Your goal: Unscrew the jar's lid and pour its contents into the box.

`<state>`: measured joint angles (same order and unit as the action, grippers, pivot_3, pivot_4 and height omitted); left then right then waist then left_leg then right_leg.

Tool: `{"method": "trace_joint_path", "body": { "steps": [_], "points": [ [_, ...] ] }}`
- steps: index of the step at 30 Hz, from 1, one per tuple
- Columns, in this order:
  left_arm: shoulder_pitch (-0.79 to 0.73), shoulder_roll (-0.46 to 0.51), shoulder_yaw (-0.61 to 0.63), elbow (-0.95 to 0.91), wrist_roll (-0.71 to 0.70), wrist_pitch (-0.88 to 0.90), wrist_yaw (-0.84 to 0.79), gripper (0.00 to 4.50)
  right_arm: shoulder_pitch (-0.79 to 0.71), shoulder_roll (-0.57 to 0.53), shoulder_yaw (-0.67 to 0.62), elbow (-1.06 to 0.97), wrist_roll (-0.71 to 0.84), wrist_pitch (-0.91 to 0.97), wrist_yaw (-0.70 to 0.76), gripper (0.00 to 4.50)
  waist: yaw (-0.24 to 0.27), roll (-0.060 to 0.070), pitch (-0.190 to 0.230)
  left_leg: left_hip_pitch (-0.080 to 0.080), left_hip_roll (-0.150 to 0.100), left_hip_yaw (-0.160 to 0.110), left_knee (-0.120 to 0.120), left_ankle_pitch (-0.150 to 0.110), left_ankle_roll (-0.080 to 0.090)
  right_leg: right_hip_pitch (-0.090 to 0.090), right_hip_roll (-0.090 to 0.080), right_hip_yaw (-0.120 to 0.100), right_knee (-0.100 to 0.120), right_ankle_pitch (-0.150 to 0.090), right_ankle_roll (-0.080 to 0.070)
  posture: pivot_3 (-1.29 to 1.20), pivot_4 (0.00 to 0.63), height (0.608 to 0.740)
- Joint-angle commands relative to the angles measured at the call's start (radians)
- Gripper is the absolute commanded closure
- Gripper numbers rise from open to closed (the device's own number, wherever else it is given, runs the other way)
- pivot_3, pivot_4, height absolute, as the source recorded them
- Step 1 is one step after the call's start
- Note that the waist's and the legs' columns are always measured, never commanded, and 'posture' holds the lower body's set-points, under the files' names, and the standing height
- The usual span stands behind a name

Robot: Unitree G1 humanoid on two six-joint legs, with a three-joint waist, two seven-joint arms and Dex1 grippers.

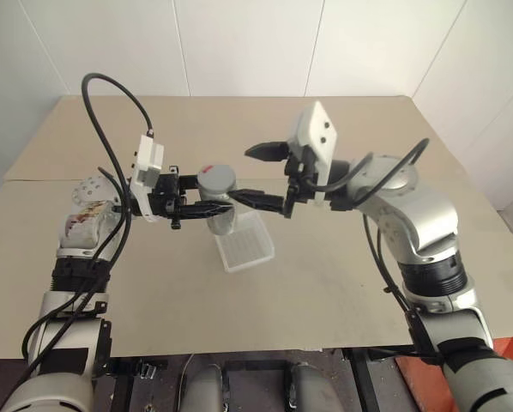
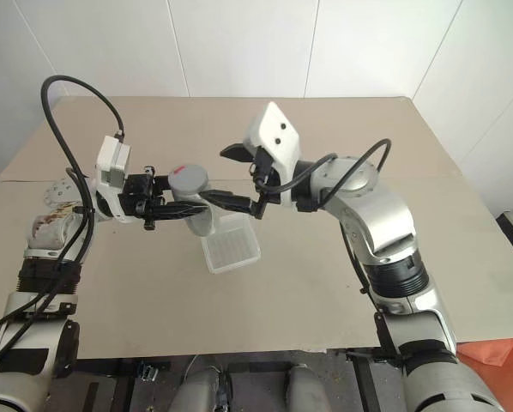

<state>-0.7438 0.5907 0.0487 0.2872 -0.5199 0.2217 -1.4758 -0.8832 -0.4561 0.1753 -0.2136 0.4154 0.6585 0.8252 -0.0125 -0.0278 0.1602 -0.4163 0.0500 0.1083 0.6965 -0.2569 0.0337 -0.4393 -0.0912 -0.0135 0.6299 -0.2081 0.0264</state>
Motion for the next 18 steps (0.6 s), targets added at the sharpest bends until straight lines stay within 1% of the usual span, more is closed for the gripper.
{"method": "trace_joint_path", "body": {
  "steps": [1,8,11,14,18],
  "points": [
    [0.004,0.010,0.022,-0.055,-0.032,0.004,-0.012,2.47,0.009,-0.017,-0.043,-0.035,0.010,-0.032,0.011,0.02,0.000,0.000,0.000,0.000,0.000,0.000,0.000,0.000,0.000,0.000,0.000,0.000,0.000,0.000,0.000,0.00,0.150,0.740],
    [0.010,0.014,0.023,-0.065,-0.036,0.012,-0.008,2.47,0.033,-0.035,-0.055,-0.061,0.024,-0.030,0.032,0.02,0.000,0.000,0.000,0.000,0.000,0.000,0.000,0.000,0.000,0.000,0.000,0.000,0.000,0.000,0.000,0.00,0.150,0.740],
    [0.007,0.010,0.021,-0.057,-0.032,0.008,-0.003,2.47,0.050,-0.051,-0.054,-0.094,0.053,-0.027,0.080,0.02,0.000,0.000,0.000,0.000,0.000,0.000,0.000,0.000,0.000,0.000,0.000,0.000,0.000,0.000,0.000,0.00,0.150,0.740],
    [0.010,0.004,0.017,-0.056,-0.030,0.006,0.000,2.47,0.046,-0.026,-0.064,-0.132,0.115,0.005,0.091,0.02,0.000,0.000,0.000,0.000,0.000,0.000,0.000,0.000,0.000,0.000,0.000,0.000,0.000,0.000,0.000,0.00,0.150,0.740],
    [0.011,-0.004,0.012,-0.059,-0.029,0.006,0.004,2.47,0.005,0.031,-0.048,-0.135,0.137,0.055,0.030,0.02,-0.002,0.000,0.000,0.000,0.000,0.000,0.000,0.000,0.000,0.000,0.000,0.000,0.000,0.000,0.000,0.00,0.150,0.740]
  ]
}}
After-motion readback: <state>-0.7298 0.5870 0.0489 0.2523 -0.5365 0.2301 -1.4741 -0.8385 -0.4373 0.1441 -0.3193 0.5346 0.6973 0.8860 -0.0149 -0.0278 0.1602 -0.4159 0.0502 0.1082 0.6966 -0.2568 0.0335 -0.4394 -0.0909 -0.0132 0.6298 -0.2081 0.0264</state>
